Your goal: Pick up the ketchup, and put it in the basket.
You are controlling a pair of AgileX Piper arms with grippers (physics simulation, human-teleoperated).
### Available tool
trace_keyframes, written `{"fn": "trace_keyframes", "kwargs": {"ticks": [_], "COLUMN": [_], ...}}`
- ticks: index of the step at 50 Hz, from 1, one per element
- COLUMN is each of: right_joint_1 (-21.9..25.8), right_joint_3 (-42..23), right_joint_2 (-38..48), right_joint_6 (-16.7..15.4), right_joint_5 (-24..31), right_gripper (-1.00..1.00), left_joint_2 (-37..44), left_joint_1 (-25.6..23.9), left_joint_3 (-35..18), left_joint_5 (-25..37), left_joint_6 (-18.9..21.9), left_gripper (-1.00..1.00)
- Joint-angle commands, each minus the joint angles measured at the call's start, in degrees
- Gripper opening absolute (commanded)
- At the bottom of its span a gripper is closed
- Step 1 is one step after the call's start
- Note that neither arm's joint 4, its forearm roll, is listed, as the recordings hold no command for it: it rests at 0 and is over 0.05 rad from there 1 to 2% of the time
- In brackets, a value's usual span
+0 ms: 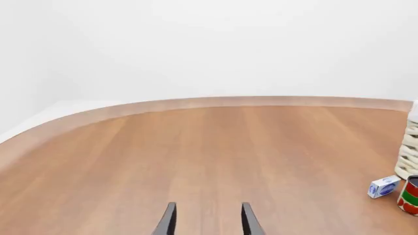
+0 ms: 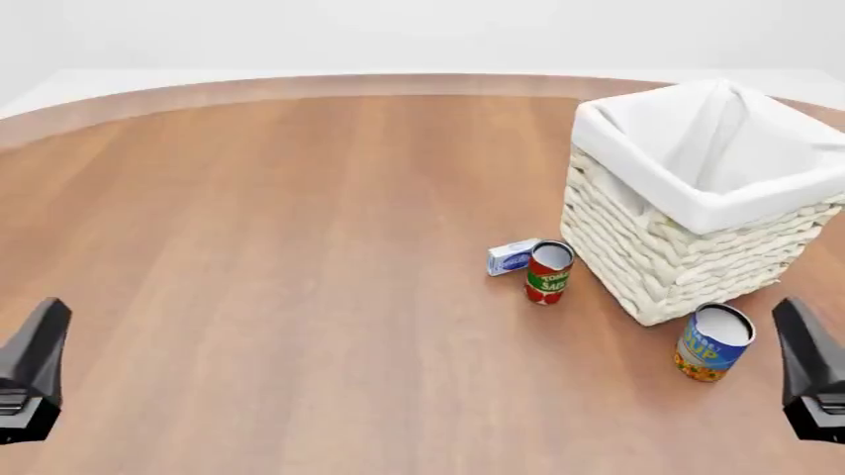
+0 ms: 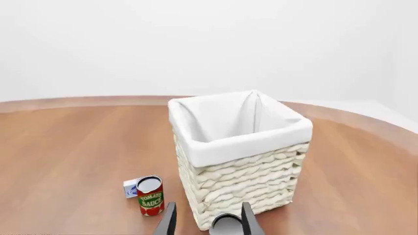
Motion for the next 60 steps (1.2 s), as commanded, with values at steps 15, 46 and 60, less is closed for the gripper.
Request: {"fn": "trace_keyframes", "kwargs": {"ticks": [15, 46, 60], "right_joint_1": [0.39, 5.48, 11.45], "right_joint_3": [-0.08, -0.94, -1.99], "right_joint_2": [0.7, 3.14, 4.59], "right_joint_6": [-0.59, -0.94, -0.88], "right_joint_5": [-0.34, -0.45, -0.79], "right_gripper": [1.0, 1.0, 1.0], "left_joint_2": [0.0, 0.0, 0.0], "left_joint_1": [0.0, 0.0, 0.0], "left_joint_3": [0.0, 0.0, 0.0], "left_joint_5": [0.0, 0.0, 0.0], "left_joint_6": [0.0, 0.0, 0.0], "left_gripper": [1.0, 1.0, 1.0]}}
